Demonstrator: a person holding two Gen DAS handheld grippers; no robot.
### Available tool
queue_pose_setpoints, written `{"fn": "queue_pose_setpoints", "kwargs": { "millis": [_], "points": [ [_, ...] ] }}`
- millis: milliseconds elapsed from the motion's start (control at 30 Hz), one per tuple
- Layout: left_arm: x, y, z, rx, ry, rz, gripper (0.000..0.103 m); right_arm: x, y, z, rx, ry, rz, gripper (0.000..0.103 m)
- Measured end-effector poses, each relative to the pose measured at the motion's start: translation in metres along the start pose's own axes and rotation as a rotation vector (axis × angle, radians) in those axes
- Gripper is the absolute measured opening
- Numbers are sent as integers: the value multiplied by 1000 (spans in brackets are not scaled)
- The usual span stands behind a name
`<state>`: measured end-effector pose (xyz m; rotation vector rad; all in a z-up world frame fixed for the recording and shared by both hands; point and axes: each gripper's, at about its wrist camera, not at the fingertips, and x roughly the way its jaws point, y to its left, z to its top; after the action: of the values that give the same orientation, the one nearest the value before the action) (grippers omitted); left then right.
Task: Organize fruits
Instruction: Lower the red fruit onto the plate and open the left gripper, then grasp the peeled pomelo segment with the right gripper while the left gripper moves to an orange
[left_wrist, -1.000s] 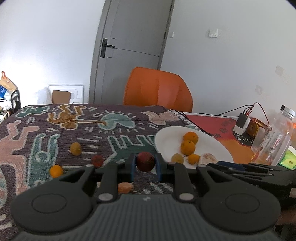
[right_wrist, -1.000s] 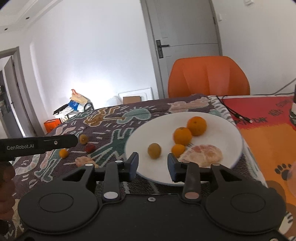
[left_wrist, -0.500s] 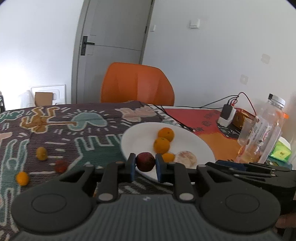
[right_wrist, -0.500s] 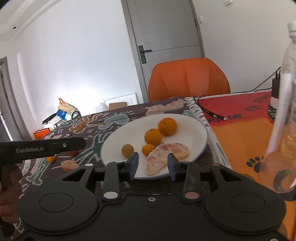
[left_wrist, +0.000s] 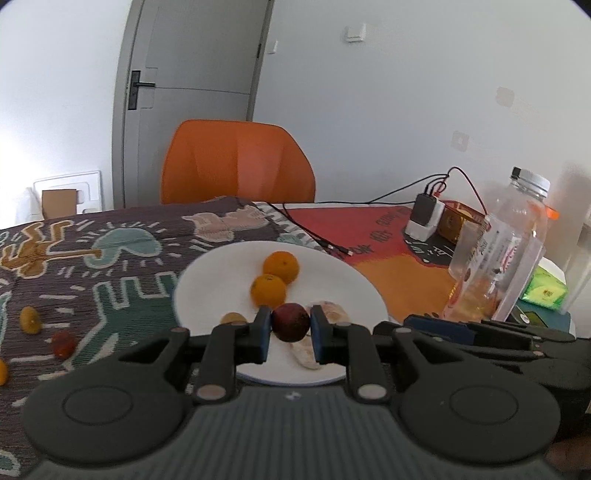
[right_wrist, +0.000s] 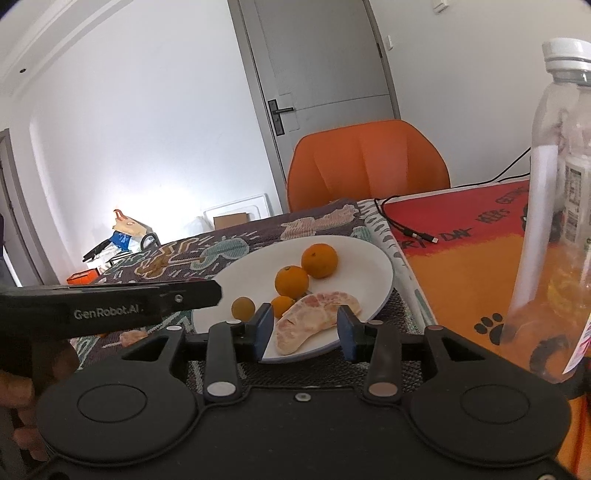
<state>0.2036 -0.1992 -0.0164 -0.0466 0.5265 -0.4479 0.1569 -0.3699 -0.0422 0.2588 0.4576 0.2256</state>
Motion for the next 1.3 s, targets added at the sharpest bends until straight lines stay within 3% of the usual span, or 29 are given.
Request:
{"fn": "queue_pose_setpoints", "kwargs": {
  "millis": [200,267,367,433,700,900,967,1000,1300],
  "points": [
    [0,5,-3,21,18,63,40,0,-2,-2,5,6,-4,42],
    [-5,15,-3,-2,15,84,59,0,-1,-2,5,8,-1,42],
    [-18,27,-3,-1,-11,134,79,1,2,0,9,6,3,43],
    [-26,35,-3,9,-27,169,83,3,5,1,17,3,12,48],
    [-56,77,-7,-36,-39,268,88,12,31,3,-15,2,56,63],
    [-79,103,-18,-80,-46,316,92,19,56,1,-47,11,95,84],
    [-86,109,-21,-83,-49,325,94,21,64,1,-52,6,110,100],
    [-89,112,-22,-86,-52,330,95,20,67,1,-55,-1,117,103],
    [-103,134,-30,-116,-68,386,98,29,99,-1,-108,18,162,103]
  ]
}}
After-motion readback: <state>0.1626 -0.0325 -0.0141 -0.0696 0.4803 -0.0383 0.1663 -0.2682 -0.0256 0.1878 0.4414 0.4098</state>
